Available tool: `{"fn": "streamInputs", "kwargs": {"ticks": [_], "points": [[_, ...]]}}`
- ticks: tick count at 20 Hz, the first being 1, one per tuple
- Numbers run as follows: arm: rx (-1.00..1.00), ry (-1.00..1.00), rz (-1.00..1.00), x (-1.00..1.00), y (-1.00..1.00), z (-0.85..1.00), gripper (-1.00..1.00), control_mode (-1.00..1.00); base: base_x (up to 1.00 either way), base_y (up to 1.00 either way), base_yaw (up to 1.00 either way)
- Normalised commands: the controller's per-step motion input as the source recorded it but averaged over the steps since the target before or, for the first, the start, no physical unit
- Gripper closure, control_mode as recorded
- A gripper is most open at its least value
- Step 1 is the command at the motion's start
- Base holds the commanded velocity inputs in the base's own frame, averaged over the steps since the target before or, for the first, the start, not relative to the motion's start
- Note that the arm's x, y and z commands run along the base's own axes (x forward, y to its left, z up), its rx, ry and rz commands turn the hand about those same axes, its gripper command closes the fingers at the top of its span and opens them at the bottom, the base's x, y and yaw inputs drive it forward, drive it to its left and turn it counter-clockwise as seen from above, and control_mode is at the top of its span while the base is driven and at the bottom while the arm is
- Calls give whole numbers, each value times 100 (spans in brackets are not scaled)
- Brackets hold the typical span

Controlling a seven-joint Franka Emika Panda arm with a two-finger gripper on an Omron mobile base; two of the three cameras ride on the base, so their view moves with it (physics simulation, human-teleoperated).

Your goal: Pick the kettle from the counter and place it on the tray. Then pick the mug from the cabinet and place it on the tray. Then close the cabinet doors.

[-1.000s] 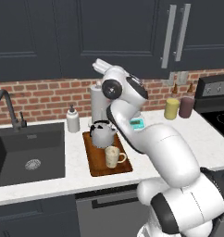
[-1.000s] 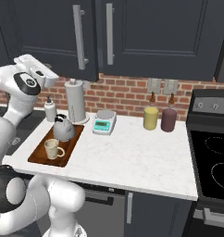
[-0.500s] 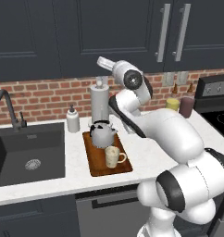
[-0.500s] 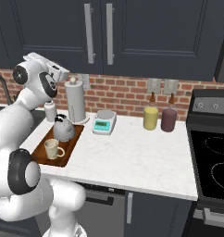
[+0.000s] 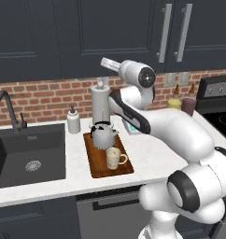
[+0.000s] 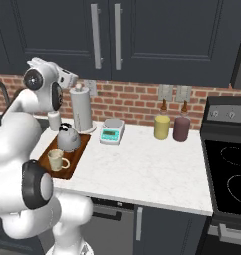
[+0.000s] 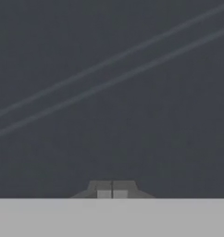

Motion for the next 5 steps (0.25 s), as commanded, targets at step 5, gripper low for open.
{"fn": "streamInputs", "kwargs": {"ticks": [5], "points": [[0, 11, 4, 0, 0, 6, 100, -100, 0, 0, 0]]}}
